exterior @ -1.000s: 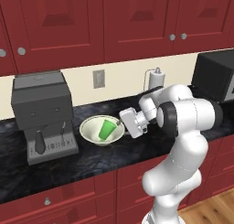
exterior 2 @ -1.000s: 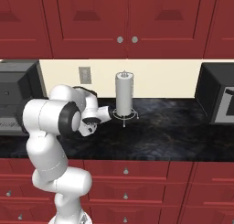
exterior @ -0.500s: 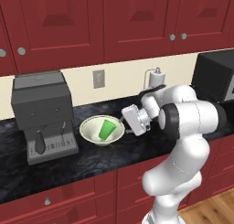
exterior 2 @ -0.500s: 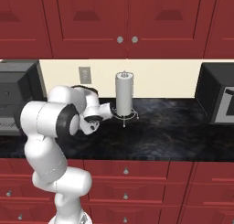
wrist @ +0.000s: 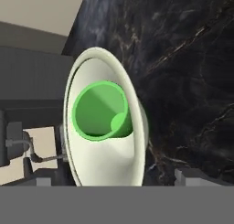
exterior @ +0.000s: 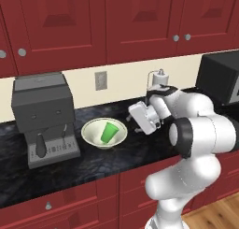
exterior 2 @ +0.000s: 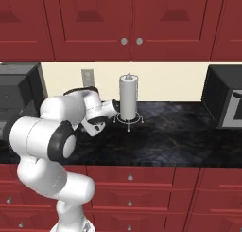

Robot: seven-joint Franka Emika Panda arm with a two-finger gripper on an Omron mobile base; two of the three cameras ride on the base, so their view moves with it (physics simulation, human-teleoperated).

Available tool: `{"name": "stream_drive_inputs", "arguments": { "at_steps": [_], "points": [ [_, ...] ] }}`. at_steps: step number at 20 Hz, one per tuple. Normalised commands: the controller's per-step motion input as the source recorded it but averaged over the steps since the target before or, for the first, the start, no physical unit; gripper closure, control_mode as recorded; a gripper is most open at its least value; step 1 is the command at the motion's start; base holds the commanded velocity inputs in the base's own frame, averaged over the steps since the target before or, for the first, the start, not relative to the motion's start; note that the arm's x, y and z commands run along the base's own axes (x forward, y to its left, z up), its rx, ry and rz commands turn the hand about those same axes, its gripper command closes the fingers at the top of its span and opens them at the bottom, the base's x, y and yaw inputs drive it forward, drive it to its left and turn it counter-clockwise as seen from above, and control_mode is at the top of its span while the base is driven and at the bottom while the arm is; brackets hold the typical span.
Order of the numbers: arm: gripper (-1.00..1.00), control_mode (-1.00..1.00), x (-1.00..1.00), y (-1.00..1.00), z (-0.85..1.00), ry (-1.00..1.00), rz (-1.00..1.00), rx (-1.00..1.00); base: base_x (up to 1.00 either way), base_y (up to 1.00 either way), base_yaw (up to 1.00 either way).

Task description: Place the cup inside the bowl on the dining table and move the bowl to any counter.

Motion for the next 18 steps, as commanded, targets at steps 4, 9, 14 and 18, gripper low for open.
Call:
{"name": "stream_drive_inputs", "arguments": {
  "at_steps": [4, 9, 14, 18],
  "points": [
    [-1.0, -1.0, -0.37, -0.12, 0.2, 0.0, 0.0, -0.1, 0.0, 0.0, 0.0],
    [-1.0, -1.0, -0.32, -0.09, 0.23, 0.0, 0.0, -0.12, 0.0, 0.0, 0.0],
    [-1.0, -1.0, -0.22, 0.0, 0.29, 0.0, 0.0, -0.13, 0.0, 0.0, 0.0],
    [-1.0, -1.0, -0.26, 0.0, 0.29, 0.0, 0.0, -0.11, 0.0, 0.0, 0.0]
  ]
}}
